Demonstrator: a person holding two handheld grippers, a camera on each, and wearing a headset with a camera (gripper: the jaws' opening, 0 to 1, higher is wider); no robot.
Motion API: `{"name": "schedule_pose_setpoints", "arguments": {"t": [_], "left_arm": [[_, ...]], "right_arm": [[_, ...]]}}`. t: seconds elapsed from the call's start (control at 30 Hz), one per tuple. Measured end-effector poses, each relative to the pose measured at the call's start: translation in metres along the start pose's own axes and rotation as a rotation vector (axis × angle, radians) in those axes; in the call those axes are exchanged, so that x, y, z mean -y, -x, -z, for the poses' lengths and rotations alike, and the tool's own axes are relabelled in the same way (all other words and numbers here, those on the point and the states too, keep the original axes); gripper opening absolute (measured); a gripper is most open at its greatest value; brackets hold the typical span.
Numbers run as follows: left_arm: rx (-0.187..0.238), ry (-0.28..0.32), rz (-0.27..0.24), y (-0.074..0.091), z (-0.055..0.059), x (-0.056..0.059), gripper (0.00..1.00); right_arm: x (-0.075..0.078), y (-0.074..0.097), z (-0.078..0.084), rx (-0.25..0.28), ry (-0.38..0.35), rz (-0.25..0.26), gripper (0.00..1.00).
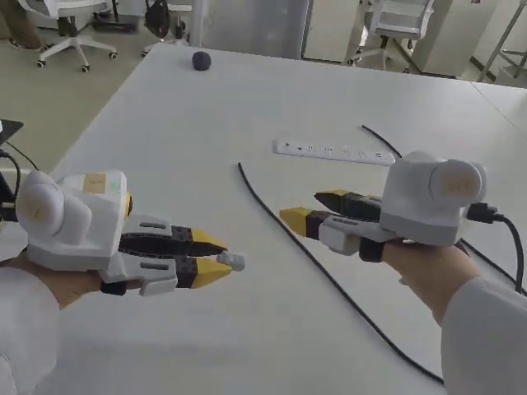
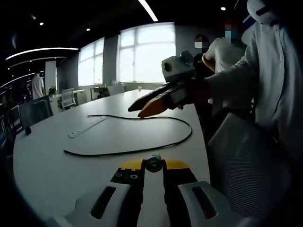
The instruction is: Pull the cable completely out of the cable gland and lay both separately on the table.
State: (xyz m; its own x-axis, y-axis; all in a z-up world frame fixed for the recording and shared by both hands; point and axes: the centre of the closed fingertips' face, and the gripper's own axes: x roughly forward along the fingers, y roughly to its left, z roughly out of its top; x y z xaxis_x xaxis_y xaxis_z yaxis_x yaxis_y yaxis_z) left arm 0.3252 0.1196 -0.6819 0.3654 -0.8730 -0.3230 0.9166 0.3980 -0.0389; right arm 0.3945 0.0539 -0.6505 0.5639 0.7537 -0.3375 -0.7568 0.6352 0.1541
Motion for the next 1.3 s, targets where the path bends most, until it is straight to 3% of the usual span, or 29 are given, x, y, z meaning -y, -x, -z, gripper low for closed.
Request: {"name": "schedule_pose_setpoints", "arguments": {"t": [0.17,0.33,0.53,0.8,0.97,1.17,1.2,1.3], "left_arm": [[-0.018,0.0,-0.015,-0.008,0.01,-0.007,0.15],[-0.027,0.01,-0.016,-0.019,0.021,-0.015,0.15],[-0.031,0.006,-0.018,-0.036,0.038,-0.022,0.15],[-0.084,0.025,-0.086,-0.056,0.076,-0.044,0.15],[-0.057,0.068,-0.139,-0.065,0.087,-0.059,0.15],[-0.071,0.085,-0.164,-0.071,0.106,-0.062,0.15],[-0.041,0.092,-0.167,-0.071,0.103,-0.062,0.15],[-0.043,0.087,-0.173,-0.07,0.102,-0.062,0.16]], "right_arm": [[-0.008,0.013,0.008,-0.013,0.032,-0.004,0.44],[-0.021,0.029,0.033,-0.06,0.053,-0.022,0.45],[-0.028,0.045,0.053,-0.091,0.044,-0.014,0.44],[-0.028,0.062,0.069,-0.114,0.003,0.024,0.43],[-0.031,0.068,0.077,-0.134,-0.012,0.041,0.43],[-0.032,0.07,0.082,-0.152,-0.018,0.055,0.42],[-0.032,0.07,0.083,-0.153,-0.017,0.055,0.42],[-0.033,0.069,0.086,-0.163,-0.02,0.053,0.42]]}}
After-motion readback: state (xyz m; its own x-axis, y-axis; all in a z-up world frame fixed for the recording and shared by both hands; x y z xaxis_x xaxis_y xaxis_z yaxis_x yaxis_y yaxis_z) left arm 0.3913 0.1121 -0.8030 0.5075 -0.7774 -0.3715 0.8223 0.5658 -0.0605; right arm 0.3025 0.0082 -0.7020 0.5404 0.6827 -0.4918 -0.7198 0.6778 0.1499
